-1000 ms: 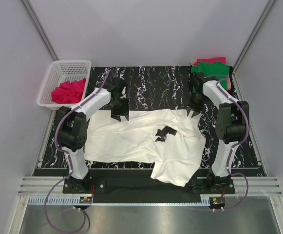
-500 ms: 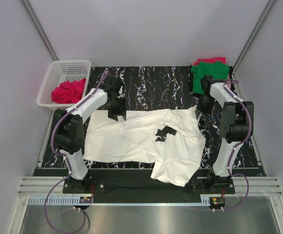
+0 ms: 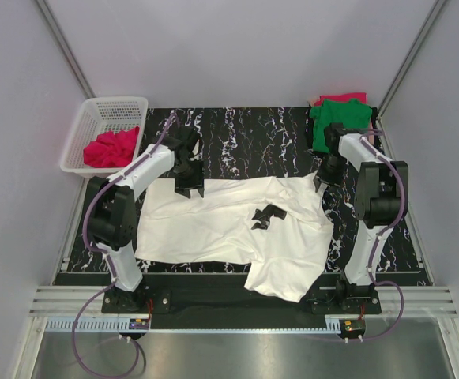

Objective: Fold and stack the t-shirts
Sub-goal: Fold the tshirt

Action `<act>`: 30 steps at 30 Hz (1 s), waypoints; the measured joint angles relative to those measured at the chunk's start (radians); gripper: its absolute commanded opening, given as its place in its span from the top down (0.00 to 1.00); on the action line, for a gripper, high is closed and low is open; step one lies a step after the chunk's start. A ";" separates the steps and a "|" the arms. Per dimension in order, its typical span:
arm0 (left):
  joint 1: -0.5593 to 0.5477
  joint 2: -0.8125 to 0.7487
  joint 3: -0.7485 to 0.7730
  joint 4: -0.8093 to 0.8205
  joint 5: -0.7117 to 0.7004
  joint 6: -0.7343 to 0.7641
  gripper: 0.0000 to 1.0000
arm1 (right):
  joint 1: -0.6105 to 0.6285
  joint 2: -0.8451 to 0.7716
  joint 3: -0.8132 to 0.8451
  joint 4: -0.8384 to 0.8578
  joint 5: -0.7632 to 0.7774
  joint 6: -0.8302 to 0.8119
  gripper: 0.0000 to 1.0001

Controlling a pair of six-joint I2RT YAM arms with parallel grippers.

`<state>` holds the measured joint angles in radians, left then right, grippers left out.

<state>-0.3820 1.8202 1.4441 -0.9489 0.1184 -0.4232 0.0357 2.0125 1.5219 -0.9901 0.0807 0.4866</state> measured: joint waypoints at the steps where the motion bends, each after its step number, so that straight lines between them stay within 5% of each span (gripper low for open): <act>1: 0.000 0.000 0.000 0.000 0.000 -0.003 0.50 | 0.000 0.007 0.003 0.002 -0.005 -0.003 0.56; 11: 0.000 -0.012 -0.017 -0.002 -0.008 -0.019 0.50 | 0.000 0.065 0.057 0.011 -0.030 -0.032 0.62; 30: 0.000 -0.034 -0.031 0.000 -0.014 -0.023 0.51 | 0.000 0.082 0.084 0.027 -0.045 -0.061 0.57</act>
<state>-0.3820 1.7866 1.4128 -0.9489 0.1047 -0.4465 0.0353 2.0941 1.6062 -0.9634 0.0353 0.4255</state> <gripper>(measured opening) 0.492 0.424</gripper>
